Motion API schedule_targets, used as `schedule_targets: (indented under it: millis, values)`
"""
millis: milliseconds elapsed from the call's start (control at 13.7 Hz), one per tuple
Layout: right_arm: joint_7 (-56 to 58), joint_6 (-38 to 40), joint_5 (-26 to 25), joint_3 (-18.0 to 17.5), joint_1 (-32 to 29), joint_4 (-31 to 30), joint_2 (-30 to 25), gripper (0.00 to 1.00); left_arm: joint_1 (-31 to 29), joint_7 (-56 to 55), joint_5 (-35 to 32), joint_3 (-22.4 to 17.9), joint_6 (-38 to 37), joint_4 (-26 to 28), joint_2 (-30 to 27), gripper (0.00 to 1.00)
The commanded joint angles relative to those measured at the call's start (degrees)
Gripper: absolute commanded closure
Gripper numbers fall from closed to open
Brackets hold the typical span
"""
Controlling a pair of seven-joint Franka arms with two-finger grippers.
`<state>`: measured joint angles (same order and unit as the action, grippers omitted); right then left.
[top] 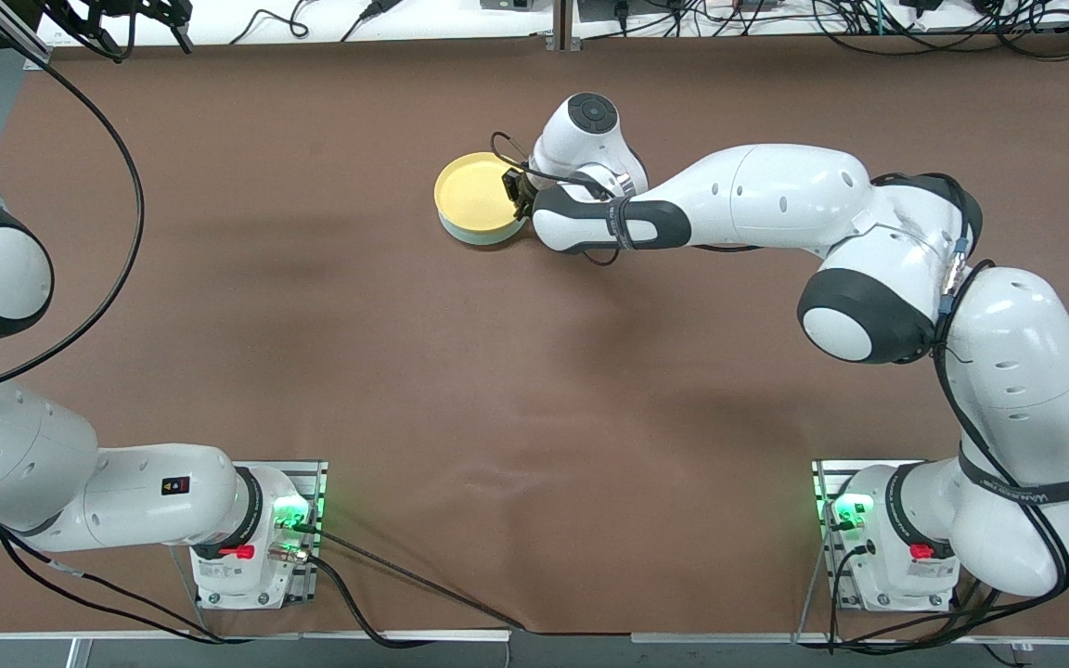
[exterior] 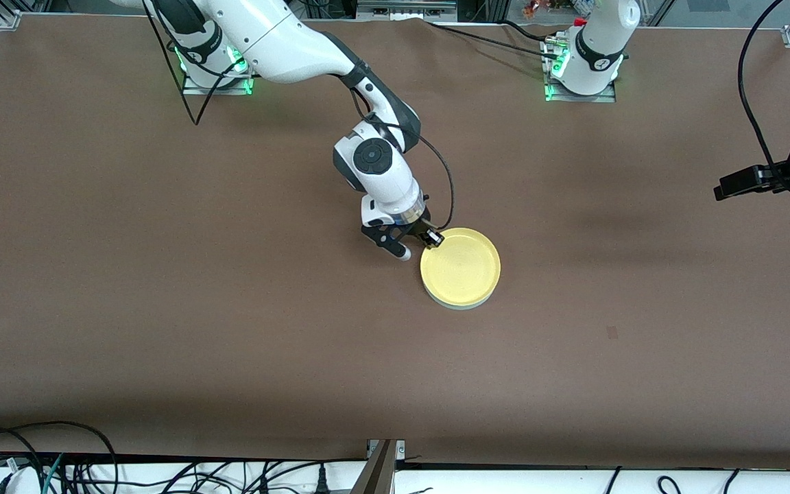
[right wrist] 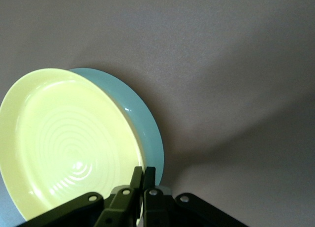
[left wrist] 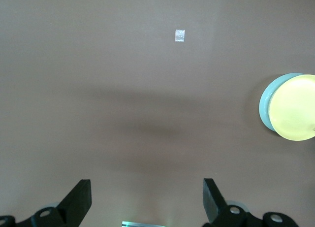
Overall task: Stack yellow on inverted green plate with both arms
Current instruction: 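Open the right gripper and lift it off the yellow plate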
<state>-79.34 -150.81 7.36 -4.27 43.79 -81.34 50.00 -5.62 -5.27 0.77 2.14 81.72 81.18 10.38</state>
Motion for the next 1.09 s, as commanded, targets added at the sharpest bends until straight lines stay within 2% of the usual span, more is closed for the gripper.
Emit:
schedule_targets:
  millis: [0, 146, 438, 729, 1021]
  values:
    - [-3.0, -1.85, -0.77, 1.1, 1.3, 1.71, 1.41, 0.03, -0.44, 1.31, 1.96, -0.03, 0.29, 0.12, -0.1, 0.0]
    - [-3.01, -1.77, -0.86, 1.1, 1.39, 1.71, 1.24, 0.0, -0.44, 1.31, 1.87, -0.03, 0.29, 0.12, -0.01, 0.0]
    - [-2.22, -0.02, -1.38, 1.45, 1.3, 1.19, -0.6, 0.0, -0.53, 1.31, 2.31, -0.03, 0.29, 0.12, 0.17, 0.0]
    - [-1.34, 13.23, -2.7, 7.41, 0.69, 1.18, -8.58, 0.0, -0.62, 1.31, 2.31, -0.03, 0.37, 0.12, 0.17, 0.0]
    - [5.59, 24.66, -1.83, 12.07, 0.25, 1.09, -14.13, 0.0, -0.44, 1.23, 2.31, -0.03, 0.37, 0.03, 0.25, 0.0]
